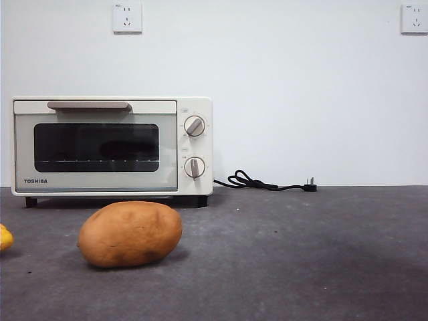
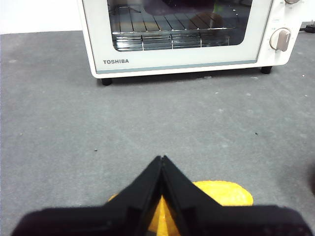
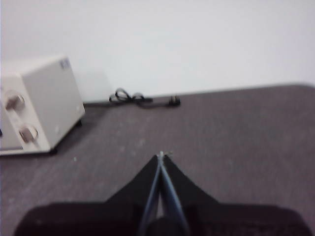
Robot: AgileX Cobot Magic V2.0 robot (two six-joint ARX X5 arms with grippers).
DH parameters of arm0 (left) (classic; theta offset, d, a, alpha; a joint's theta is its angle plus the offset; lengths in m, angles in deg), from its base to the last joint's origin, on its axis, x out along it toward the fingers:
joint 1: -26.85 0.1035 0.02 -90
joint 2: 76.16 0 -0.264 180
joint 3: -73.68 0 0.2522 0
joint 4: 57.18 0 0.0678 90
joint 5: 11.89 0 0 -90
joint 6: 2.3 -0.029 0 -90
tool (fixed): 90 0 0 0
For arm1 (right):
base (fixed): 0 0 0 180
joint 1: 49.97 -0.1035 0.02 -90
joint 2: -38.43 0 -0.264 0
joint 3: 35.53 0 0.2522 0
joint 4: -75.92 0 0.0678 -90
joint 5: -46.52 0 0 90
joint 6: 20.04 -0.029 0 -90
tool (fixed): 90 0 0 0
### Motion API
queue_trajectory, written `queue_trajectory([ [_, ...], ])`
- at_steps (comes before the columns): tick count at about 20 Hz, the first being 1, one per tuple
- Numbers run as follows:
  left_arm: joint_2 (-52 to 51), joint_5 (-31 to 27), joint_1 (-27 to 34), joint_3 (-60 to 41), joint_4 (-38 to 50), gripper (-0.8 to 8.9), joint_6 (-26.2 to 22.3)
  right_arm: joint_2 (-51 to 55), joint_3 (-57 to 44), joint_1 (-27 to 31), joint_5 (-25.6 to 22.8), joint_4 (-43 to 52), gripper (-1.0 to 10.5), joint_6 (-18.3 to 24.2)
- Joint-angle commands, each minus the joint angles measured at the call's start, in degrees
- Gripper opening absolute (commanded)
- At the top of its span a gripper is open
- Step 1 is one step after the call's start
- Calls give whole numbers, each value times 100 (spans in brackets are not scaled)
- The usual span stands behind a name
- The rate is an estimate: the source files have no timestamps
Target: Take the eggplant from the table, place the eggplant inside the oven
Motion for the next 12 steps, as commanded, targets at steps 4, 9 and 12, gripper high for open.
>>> queue_trajectory([
  [4, -9, 0, -13, -37, 39, -4, 33, 33, -527, -7, -116, 136, 1, -28],
  [9, -9, 0, -13, -37, 39, -4, 33, 33, -944, -7, -111, 129, 1, 22],
  [12, -9, 2, -13, -37, 42, -4, 33, 33, -979, -7, -116, 155, 1, 79],
])
